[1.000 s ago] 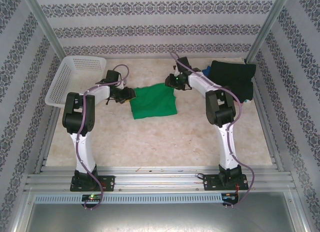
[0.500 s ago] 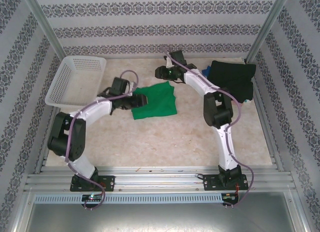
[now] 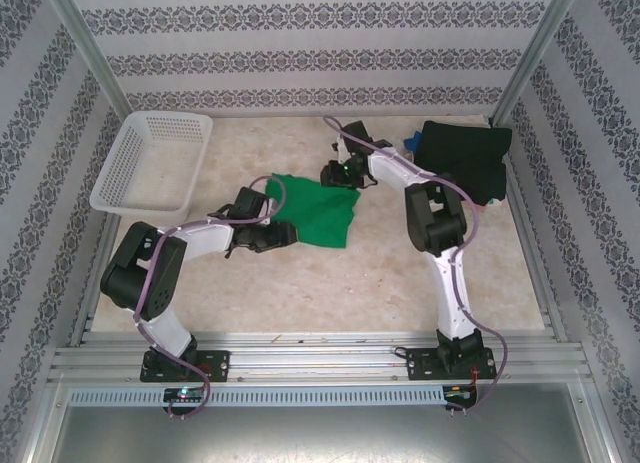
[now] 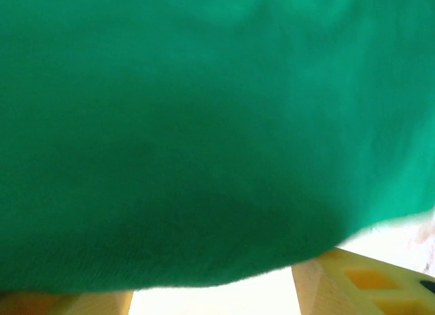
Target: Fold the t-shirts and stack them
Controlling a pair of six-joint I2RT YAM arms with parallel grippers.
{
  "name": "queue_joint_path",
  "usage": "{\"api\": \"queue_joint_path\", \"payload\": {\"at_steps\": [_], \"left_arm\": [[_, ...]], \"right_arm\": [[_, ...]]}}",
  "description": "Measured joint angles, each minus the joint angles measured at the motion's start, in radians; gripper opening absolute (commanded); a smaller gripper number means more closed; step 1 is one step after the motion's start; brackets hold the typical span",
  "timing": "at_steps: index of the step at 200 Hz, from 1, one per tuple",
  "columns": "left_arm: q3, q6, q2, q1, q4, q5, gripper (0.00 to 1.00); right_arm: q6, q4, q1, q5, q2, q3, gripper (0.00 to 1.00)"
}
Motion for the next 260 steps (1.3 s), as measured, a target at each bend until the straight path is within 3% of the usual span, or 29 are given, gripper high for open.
{"api": "queue_joint_path", "payload": {"at_steps": [39, 86, 125, 169, 211, 260], "left_arm": [[0.151, 0.084, 0.081, 0.127, -0.118, -0.047, 0.62], [0.478, 0.196, 0.294, 0.142, -0.232, 0.023, 0.58], [0.516, 0.221, 0.276, 0.141, -0.279, 0.047, 0.6], [0.347, 0.214, 0.151, 0.093, -0.268, 0.062, 0.62], [0.307, 0.201, 0.163, 0.021, -0.249, 0.07, 0.62], [0.264, 0.198, 0.185, 0.018, -0.216, 0.066, 0.48]], "right_arm": [[0.06, 0.081, 0.003, 0.022, -0.326, -0.497, 0.46], [0.151, 0.124, 0.101, 0.05, -0.636, -0.88, 0.5], [0.17, 0.133, 0.067, 0.114, -0.723, -0.853, 0.53], [0.203, 0.18, 0.066, 0.149, -0.644, -0.813, 0.57], [0.24, 0.236, 0.066, 0.151, -0.524, -0.802, 0.56], [0.279, 0.283, 0.105, 0.131, -0.483, -0.762, 0.5]]}}
